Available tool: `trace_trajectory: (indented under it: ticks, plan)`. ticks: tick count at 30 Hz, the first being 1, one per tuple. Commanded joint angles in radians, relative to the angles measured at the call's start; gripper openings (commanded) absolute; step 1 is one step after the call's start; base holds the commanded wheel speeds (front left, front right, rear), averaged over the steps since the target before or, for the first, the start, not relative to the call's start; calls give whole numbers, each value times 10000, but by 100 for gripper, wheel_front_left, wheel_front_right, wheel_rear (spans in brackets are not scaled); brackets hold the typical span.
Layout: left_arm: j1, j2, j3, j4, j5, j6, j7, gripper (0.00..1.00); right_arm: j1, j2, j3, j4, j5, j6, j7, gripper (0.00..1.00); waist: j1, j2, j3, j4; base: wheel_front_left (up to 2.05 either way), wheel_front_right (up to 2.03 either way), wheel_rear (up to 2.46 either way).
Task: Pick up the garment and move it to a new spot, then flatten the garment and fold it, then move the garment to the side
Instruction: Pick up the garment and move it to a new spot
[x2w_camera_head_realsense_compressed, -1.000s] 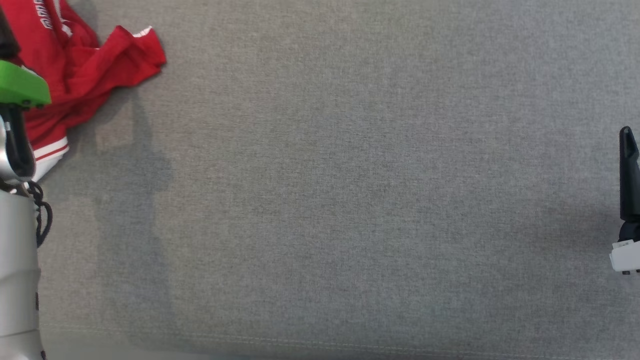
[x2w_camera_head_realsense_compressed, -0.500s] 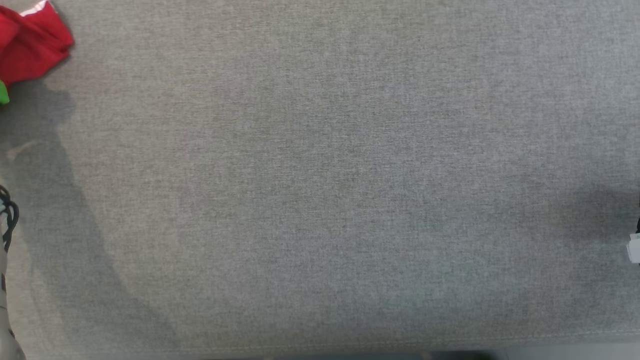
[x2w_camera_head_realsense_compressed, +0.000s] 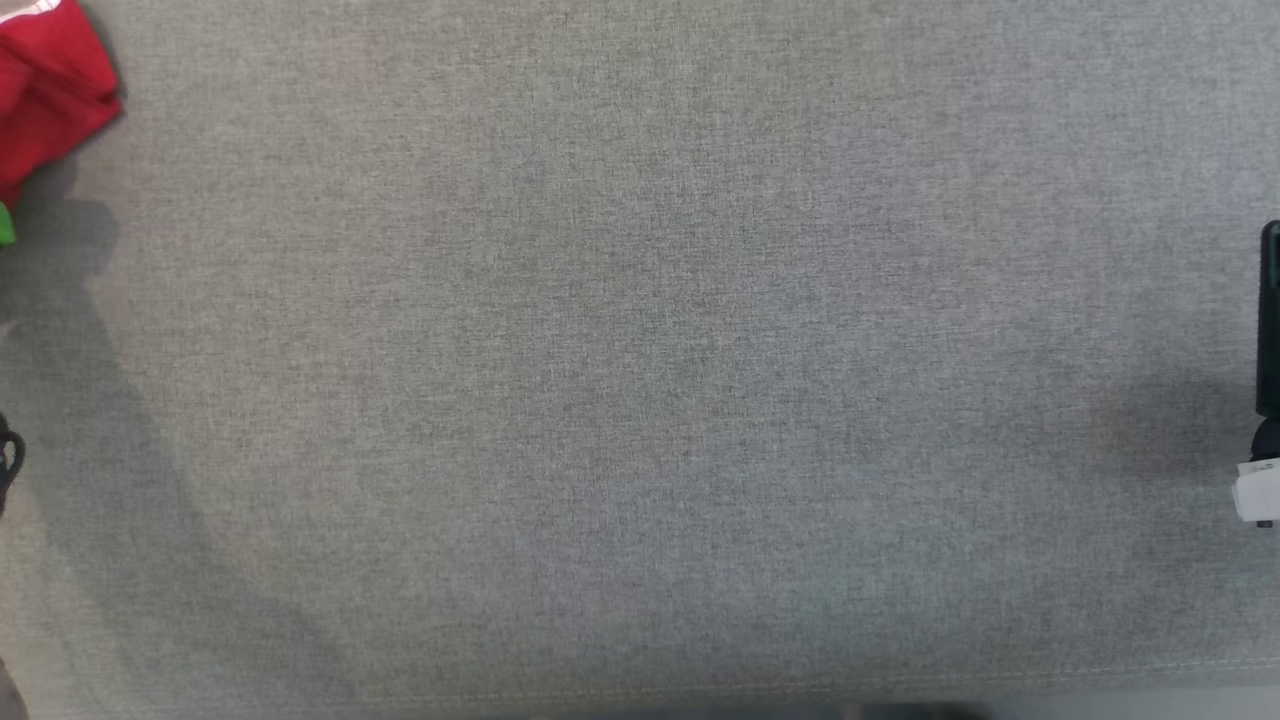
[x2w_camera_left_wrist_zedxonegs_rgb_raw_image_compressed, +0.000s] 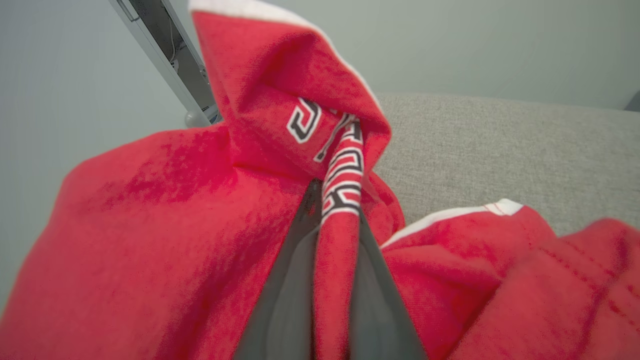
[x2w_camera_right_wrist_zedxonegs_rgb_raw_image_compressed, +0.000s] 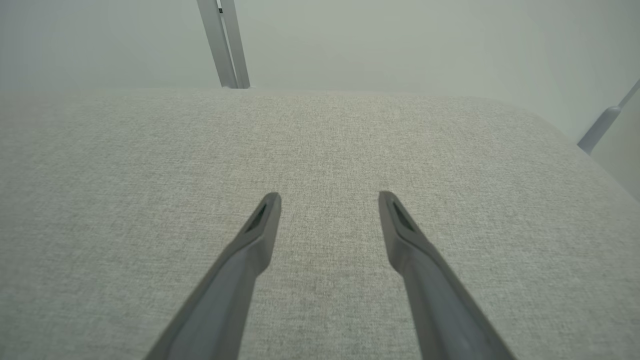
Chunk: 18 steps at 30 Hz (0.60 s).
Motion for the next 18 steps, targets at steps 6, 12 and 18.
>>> trace_trajectory:
  ticks: [6, 12, 18]
  plan:
    - [-553, 386, -104, 57, 151, -373, -962, 0, -88, 251, 412, 456, 49, -6, -234, 100, -1, 0, -779, 2, 0, 0, 0]
    - [-1079, 538, -361, -595, 474, -606, -1158, 0, -173, 500, 815, 1039, 72, -6, -464, 100, -1, 0, -1522, -111, 0, 0, 0]
    - [-1708, 663, -801, -1625, 830, -803, -1179, 0, -235, 839, 1118, 1680, 139, -6, -792, 100, -1, 0, -2161, -506, 0, 0, 0]
